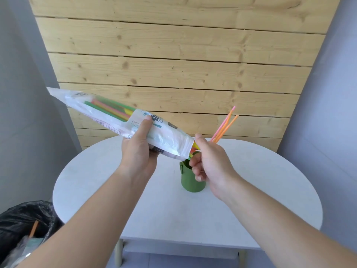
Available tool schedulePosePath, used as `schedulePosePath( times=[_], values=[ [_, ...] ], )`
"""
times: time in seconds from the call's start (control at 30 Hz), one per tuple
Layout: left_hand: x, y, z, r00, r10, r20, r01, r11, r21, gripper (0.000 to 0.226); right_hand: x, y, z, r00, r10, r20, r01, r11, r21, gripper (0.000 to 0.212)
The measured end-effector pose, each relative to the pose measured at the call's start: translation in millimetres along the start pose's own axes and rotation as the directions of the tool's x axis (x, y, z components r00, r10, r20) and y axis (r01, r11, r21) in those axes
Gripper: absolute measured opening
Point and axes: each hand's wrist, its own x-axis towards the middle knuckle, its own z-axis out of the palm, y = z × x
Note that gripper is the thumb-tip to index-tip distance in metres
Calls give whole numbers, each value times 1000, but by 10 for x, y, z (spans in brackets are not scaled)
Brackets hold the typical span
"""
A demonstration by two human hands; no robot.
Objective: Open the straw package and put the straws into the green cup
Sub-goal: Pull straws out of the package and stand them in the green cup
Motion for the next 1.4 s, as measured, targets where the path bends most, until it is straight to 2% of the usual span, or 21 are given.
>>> schedulePosePath(
  times=[0.13,0.3,0.47,0.57,0.7,0.87,1.1,1.23,1.4],
  values=[
    [-13,0,-7,1000,3,0,-3,1000,15,26,45,11,36,998,-49,-40,53,994,97,27],
    [33,65,-70,999,-6,-37,5,1000,-30,36,105,11,-48,997,-32,-72,42,989,140,20],
    [30,44,-67,998,-22,-51,19,998,-52,45,102,-4,-78,997,48,-64,-35,982,184,20],
    [22,20,-61,999,-32,-38,30,998,-51,45,100,23,-58,999,2,-47,4,991,133,24],
    [50,48,-96,998,-36,-47,32,996,-78,48,115,31,-67,992,-77,-98,91,985,147,22],
    [60,34,-92,997,-58,-56,53,995,-81,48,112,27,-56,996,-65,-55,74,981,178,25],
    [94,100,-134,994,-79,-74,67,986,-151,41,155,-100,-204,990,-119,-70,131,970,205,17],
    [131,197,-215,995,-67,-77,52,981,-189,19,188,-210,-433,981,-177,-79,186,975,125,20],
    [164,224,-279,995,-52,-81,35,979,-199,18,179,-313,-727,961,-259,-95,262,965,23,21]
  ],
)
